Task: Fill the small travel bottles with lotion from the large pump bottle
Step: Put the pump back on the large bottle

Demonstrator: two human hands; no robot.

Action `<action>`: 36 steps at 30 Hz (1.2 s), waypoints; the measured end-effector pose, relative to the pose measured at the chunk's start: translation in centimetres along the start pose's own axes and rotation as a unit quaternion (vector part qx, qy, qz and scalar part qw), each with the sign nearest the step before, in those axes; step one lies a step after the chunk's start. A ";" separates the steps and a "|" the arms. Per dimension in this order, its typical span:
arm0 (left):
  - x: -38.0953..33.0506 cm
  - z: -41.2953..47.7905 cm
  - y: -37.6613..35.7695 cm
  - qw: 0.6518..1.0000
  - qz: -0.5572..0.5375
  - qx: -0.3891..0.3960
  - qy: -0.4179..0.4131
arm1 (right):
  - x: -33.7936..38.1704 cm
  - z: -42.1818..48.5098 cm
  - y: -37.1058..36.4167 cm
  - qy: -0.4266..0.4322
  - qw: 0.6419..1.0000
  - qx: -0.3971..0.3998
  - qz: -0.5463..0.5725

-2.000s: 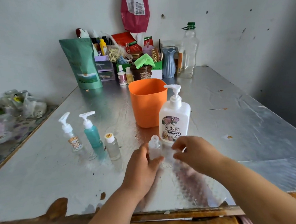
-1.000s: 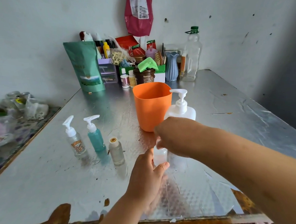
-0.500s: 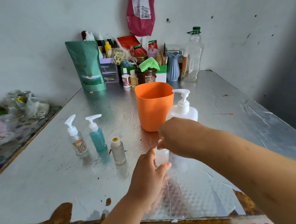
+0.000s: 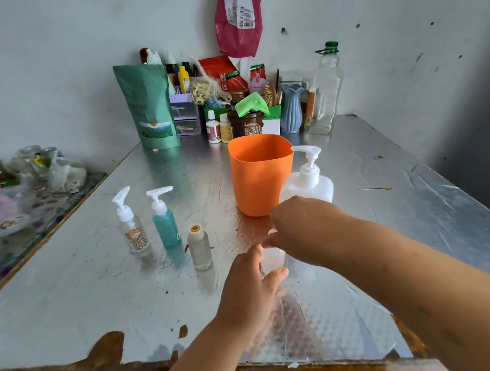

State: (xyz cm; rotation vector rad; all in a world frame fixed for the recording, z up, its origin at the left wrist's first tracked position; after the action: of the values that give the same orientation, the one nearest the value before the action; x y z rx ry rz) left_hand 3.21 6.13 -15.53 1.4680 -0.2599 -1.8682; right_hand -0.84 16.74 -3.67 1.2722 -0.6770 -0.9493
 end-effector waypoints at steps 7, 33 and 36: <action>0.1 0.1 -0.2 1.000 -0.020 0.012 0.002 | 0.0 -0.5 0.0 -0.034 0.996 0.007 0.083; 0.4 0.1 0.3 0.994 -0.100 -0.027 0.044 | -6.7 1.2 0.6 -0.252 0.916 -0.173 0.260; 0.4 -0.1 0.6 0.990 -0.129 -0.024 0.047 | -6.6 1.4 1.4 -0.232 0.932 -0.158 0.229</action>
State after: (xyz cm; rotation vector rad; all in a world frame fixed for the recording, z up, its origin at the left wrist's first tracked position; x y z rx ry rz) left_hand 3.51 5.49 -15.53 1.6143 0.0217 -1.9843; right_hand -4.91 21.93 -1.54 0.5627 -1.0840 -0.9230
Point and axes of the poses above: each hand's wrist, its own z-axis towards the middle knuckle, its own y-axis out of the back of the hand, x = y × z, the point moved 1 cm from there along z, towards the middle knuckle, and after that the axes turned 14 degrees about -x, right-handed, at the moved point
